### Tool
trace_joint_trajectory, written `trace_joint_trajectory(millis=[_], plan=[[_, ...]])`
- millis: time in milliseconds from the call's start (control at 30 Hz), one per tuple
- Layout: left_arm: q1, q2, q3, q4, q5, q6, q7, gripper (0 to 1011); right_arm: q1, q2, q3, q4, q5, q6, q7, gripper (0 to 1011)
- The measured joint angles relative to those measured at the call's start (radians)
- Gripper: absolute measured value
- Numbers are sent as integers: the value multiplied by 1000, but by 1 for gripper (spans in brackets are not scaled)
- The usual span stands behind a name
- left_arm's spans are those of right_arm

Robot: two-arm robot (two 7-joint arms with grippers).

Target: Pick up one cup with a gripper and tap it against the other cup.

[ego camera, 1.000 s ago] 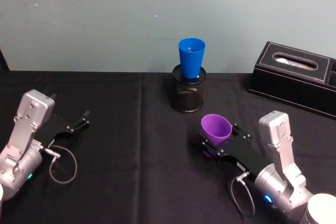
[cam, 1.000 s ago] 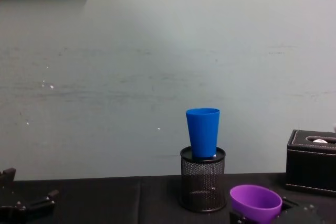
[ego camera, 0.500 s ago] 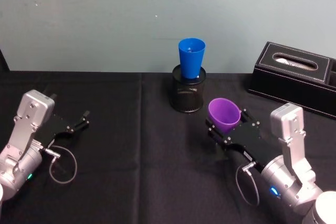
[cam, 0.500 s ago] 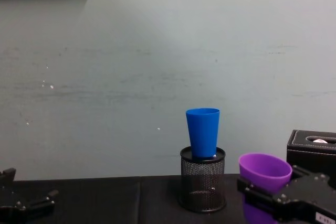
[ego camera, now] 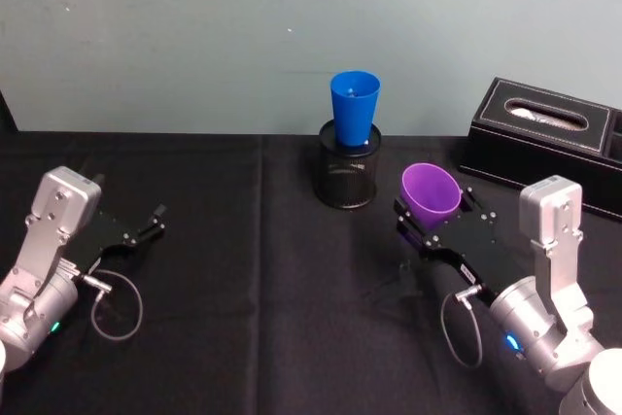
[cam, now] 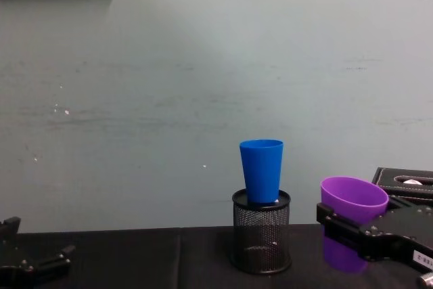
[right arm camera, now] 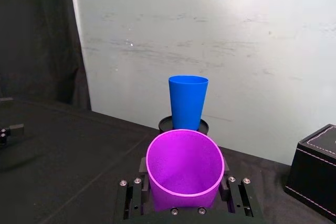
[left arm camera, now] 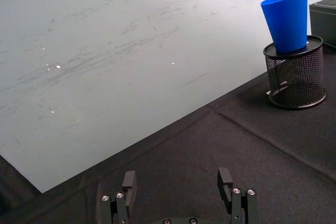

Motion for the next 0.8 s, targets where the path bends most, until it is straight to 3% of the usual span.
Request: trace_joint_trajectory(millis=[800], plan=[[0,0,0,0,0,0,0,1011,1,2,-2,2,1,-1,3,729]])
